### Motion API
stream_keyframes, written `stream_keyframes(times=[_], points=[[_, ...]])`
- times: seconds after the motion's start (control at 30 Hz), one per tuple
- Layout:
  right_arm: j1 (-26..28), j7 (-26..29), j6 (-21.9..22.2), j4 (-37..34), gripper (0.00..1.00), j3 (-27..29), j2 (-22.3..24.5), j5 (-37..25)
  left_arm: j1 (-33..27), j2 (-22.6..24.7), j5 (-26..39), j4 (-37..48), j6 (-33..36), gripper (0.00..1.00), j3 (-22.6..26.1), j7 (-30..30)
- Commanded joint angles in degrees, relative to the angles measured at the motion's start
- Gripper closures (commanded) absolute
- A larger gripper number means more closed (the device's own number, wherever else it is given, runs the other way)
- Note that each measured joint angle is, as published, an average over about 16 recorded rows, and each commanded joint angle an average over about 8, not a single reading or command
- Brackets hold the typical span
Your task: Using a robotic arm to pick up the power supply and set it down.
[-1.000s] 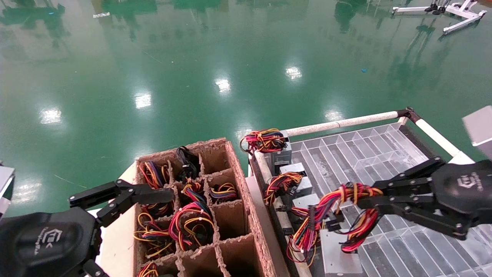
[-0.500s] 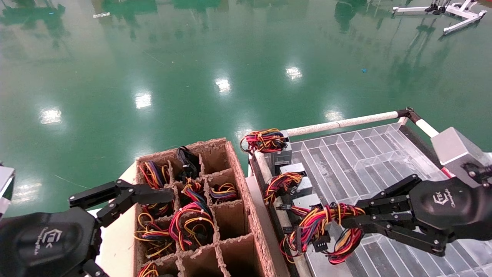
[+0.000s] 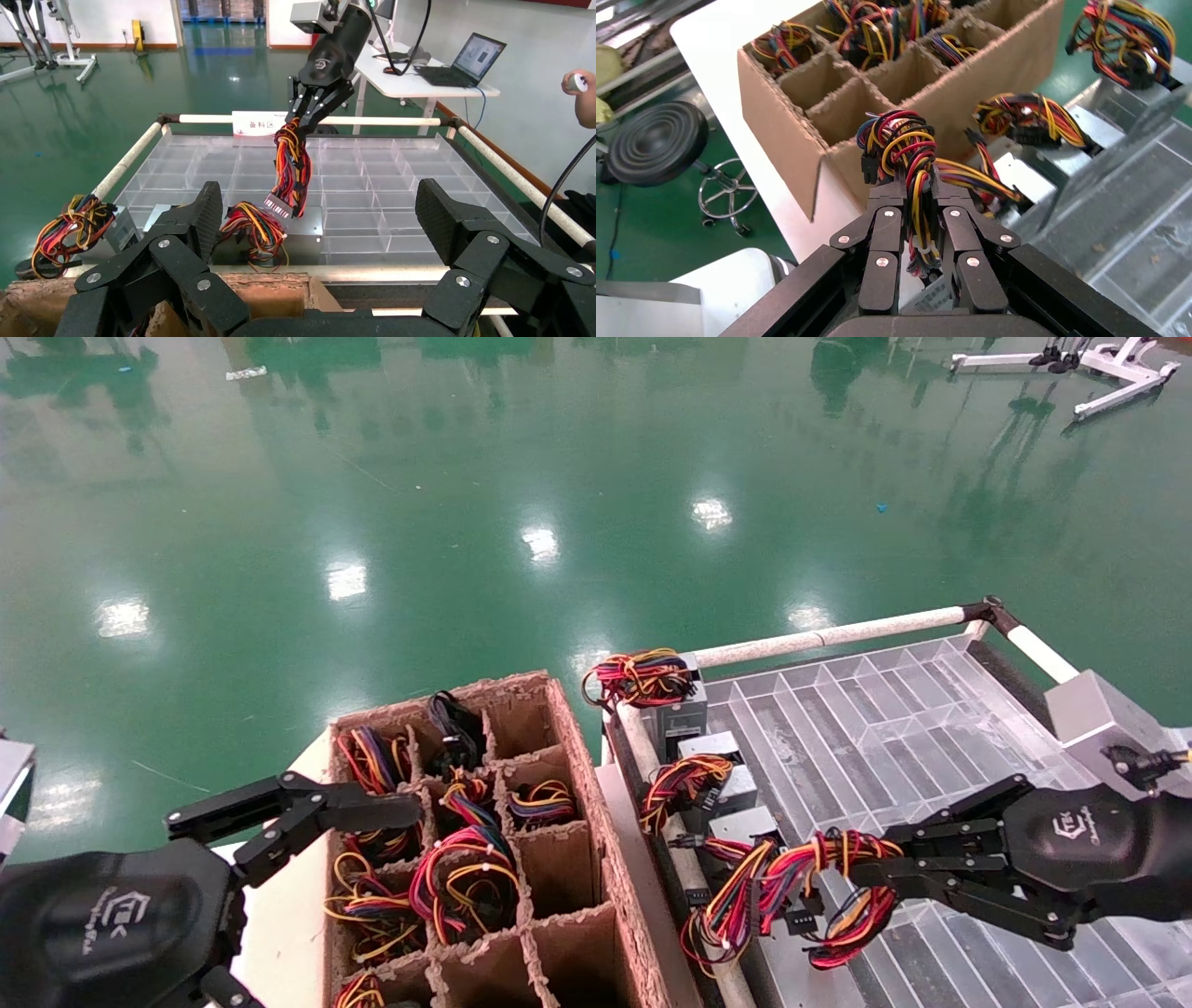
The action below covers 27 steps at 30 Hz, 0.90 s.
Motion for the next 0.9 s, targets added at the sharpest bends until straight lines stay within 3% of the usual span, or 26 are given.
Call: stream_keyframes(times=[0.03,0.23,0.3,0.9], points=[[-0.33,-0.62,0.03,-1.02,0.94,-0.59,-0.14,0.31,0.00,0.00,0.00,0.00,0.00,0.00,0.00,0.00],[-0.57,-1.77,0.04,-2.40,0.21,-1.83,-0.50,0.99,0.00,0.00,0.00,0.01,-0.01,0.00,0.00,0.00],[-0.56,-1.98,0.06,-2.64,0.02,-2.09,-0.57,1.13,0.01,0.00,-0.01,0.01,-0.01,0.00,0.00,0.00],[-0.52,-1.89,0.05,-2.51,0.00,-1.98,-0.54,1.10,0.01,0.00,-0.01,0.02,-0.02,0.00,0.00,0.00]])
